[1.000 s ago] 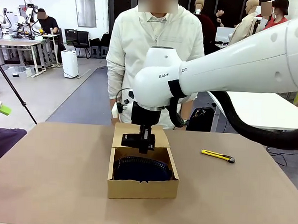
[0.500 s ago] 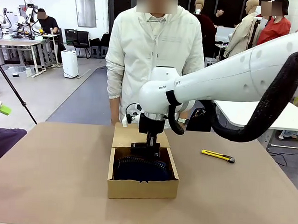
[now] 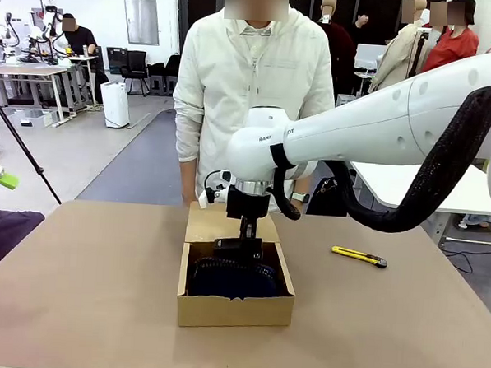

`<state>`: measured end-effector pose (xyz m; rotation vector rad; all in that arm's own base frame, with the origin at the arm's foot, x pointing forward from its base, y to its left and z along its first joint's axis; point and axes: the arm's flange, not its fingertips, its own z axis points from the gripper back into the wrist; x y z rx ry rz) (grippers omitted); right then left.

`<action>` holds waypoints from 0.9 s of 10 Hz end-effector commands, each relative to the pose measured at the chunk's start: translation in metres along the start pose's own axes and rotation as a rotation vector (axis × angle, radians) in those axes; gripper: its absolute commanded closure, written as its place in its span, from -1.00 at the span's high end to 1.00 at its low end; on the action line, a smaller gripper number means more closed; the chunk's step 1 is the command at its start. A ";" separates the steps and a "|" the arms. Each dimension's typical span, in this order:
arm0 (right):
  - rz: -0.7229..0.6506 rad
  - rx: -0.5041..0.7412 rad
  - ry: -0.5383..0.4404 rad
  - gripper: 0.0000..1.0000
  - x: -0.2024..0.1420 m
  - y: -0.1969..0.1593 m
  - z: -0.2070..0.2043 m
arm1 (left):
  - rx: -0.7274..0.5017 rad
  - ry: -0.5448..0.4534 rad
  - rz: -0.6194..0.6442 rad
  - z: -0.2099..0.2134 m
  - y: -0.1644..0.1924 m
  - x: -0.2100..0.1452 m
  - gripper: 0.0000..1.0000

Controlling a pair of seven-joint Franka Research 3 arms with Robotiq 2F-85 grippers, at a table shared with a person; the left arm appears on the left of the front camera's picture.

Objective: Pack the items into the box.
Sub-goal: Pick up the item specified by the human and place it in the Mailer Box.

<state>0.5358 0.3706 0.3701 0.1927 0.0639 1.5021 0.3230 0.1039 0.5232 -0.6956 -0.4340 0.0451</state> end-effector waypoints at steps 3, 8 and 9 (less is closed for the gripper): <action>-0.009 -0.013 -0.013 1.00 -0.004 -0.001 0.006 | -0.001 0.008 0.003 0.002 0.000 0.000 1.00; 0.005 -0.012 -0.031 1.00 -0.005 0.000 0.008 | -0.001 0.008 0.003 0.002 0.000 0.000 1.00; 0.004 -0.012 -0.033 1.00 -0.006 0.000 0.008 | -0.001 0.008 0.003 0.002 0.000 0.000 1.00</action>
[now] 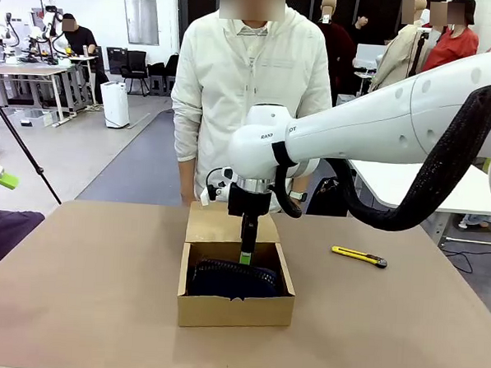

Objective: Pack the items into the box.
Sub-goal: Pick up the item specified by the human and place it in the Mailer Box.

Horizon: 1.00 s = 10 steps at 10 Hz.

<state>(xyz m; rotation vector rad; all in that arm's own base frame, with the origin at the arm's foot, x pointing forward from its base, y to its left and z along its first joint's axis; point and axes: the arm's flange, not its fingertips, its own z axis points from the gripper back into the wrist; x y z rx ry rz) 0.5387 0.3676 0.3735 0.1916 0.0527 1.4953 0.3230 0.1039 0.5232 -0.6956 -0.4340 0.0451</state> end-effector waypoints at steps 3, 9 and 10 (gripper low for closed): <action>-0.046 -0.040 -0.059 1.00 -0.011 0.004 0.023 | -0.001 0.008 0.003 0.002 0.000 0.000 1.00; -0.855 0.108 -0.744 1.00 -0.198 0.045 0.170 | -0.001 0.008 0.003 0.002 0.000 0.000 1.00; -0.973 0.171 -0.936 1.00 -0.252 0.068 0.181 | -0.001 0.008 0.003 0.002 0.000 0.000 1.00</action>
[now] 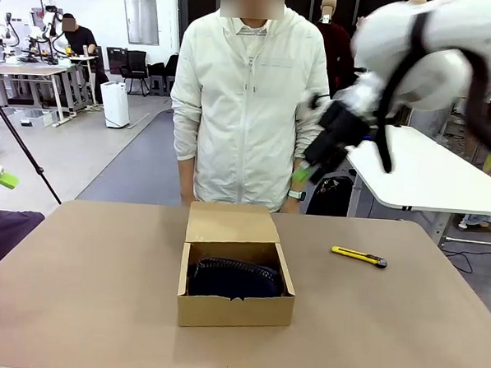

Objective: Pack the items into the box.
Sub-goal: Pick up the item specified by the human and place it in the Mailer Box.

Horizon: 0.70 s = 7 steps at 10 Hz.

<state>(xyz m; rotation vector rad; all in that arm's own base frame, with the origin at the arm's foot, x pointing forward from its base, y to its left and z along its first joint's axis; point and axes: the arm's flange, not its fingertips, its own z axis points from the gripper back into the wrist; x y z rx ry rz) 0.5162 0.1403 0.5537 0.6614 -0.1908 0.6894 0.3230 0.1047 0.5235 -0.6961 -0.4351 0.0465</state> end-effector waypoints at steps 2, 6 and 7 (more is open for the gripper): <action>-0.504 0.091 -0.528 1.00 -0.140 -0.032 0.056 | -0.001 0.009 0.002 0.001 0.000 0.000 1.00; -0.607 0.272 -0.758 1.00 -0.246 -0.075 0.058 | -0.001 0.009 0.002 0.001 0.000 0.000 1.00; -0.592 0.238 -0.559 1.00 -0.240 -0.075 0.081 | -0.001 0.009 0.002 0.001 0.000 0.000 1.00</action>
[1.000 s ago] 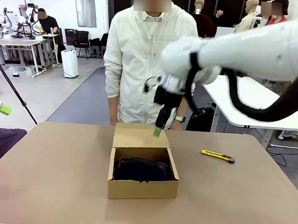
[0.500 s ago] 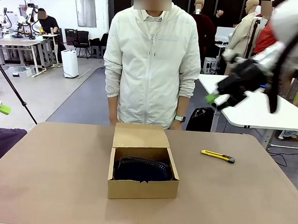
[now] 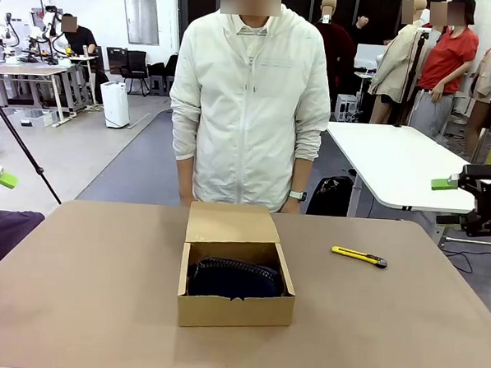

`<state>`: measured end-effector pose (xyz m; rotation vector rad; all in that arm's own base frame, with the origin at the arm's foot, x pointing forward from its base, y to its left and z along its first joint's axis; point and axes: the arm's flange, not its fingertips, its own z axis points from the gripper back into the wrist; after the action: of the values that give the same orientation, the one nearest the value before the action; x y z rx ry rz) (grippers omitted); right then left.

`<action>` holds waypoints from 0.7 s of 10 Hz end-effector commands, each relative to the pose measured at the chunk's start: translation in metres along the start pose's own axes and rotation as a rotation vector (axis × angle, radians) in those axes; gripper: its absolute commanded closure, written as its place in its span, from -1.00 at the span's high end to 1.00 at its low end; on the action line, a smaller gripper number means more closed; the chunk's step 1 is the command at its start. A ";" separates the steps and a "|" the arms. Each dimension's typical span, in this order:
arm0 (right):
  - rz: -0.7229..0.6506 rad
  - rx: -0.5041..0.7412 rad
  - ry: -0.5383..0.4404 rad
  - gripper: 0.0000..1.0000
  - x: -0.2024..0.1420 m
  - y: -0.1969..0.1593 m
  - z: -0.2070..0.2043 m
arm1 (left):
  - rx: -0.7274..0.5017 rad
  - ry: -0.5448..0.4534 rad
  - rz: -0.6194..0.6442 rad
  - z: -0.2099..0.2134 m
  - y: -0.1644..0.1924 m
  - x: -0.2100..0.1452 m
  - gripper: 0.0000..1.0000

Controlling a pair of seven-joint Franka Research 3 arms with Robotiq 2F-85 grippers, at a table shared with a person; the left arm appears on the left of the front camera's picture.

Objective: Pack the items into the box.
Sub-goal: Pick up the item specified by the human and place it in the Mailer Box, then close the Mailer Box.

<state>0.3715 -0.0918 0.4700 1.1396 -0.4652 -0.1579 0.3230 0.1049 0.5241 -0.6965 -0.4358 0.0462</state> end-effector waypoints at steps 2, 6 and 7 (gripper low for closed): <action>0.065 -0.053 0.096 1.00 0.014 0.021 -0.009 | -0.001 0.010 0.002 0.001 0.000 -0.001 1.00; 0.065 -0.053 0.096 1.00 0.014 0.021 -0.009 | -0.001 0.010 0.002 0.001 0.000 -0.001 1.00; 0.065 -0.053 0.096 1.00 0.014 0.021 -0.009 | -0.001 0.010 0.002 0.001 0.000 -0.001 1.00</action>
<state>0.3851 -0.0759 0.4867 1.0706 -0.4274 -0.0599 0.3231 0.1049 0.5240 -0.6965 -0.4357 0.0461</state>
